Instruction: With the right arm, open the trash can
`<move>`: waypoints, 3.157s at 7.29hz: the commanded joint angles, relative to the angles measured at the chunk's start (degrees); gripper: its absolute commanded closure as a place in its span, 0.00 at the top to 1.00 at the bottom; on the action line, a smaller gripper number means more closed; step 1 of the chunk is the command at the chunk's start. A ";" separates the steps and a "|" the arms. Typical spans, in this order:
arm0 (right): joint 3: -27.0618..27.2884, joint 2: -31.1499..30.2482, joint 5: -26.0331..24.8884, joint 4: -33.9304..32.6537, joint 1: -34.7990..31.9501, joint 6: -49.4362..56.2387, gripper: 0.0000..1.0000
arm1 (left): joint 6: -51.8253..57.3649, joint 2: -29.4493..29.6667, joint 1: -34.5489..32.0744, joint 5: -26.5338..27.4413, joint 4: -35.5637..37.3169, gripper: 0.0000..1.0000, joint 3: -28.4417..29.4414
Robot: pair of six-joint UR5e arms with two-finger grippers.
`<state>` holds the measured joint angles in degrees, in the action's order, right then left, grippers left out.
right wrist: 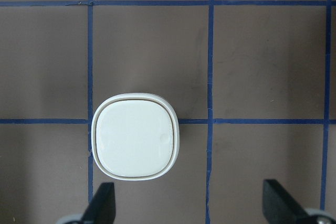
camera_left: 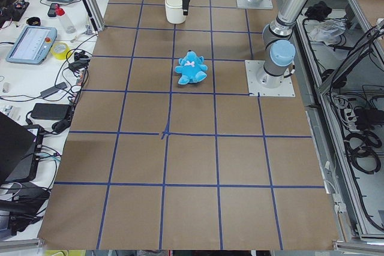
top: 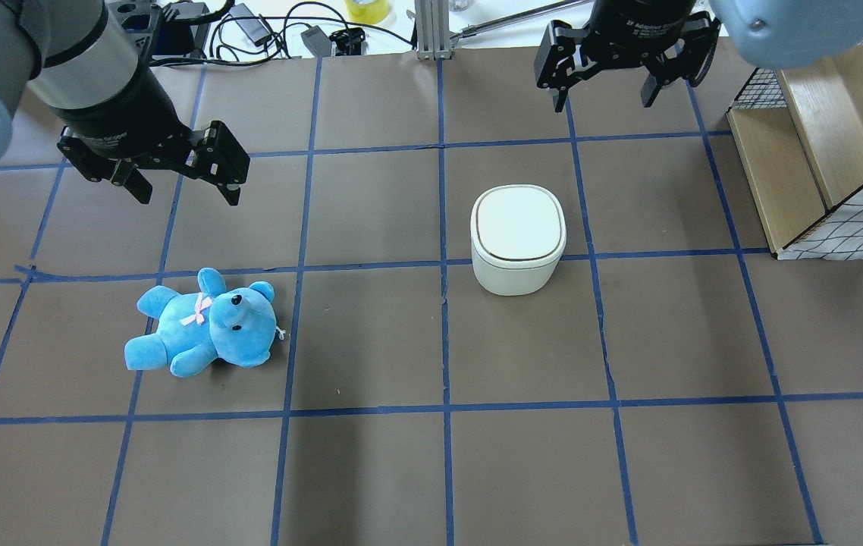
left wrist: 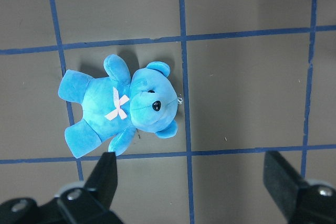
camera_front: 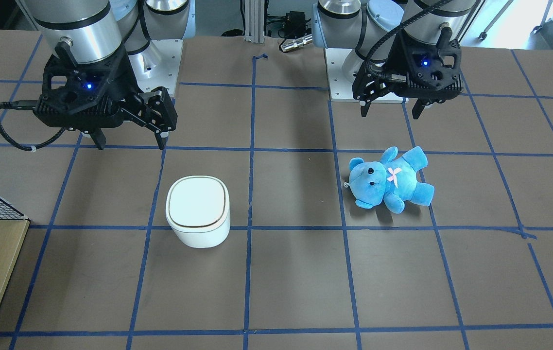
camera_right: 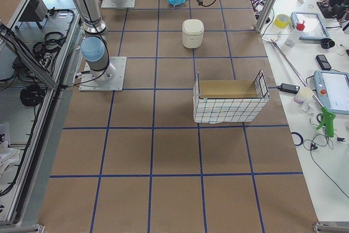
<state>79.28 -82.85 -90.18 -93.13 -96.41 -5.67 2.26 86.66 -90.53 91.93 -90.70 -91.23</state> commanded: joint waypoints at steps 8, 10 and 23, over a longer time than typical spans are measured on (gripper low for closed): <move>0.00 -0.03 -0.09 0.14 0.00 0.04 1.00 | -0.06 0.00 0.00 0.00 0.00 1.00 0.00; 0.00 -0.03 -0.09 0.05 0.00 0.04 1.00 | 0.03 0.00 0.00 0.00 0.00 1.00 0.00; 20.45 3.91 2.11 -19.59 -0.88 -2.42 0.00 | 0.03 0.00 0.00 0.00 0.00 1.00 0.00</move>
<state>96.18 -80.23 -88.06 -107.35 -97.23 -7.83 2.28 86.66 -90.53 91.93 -90.70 -91.23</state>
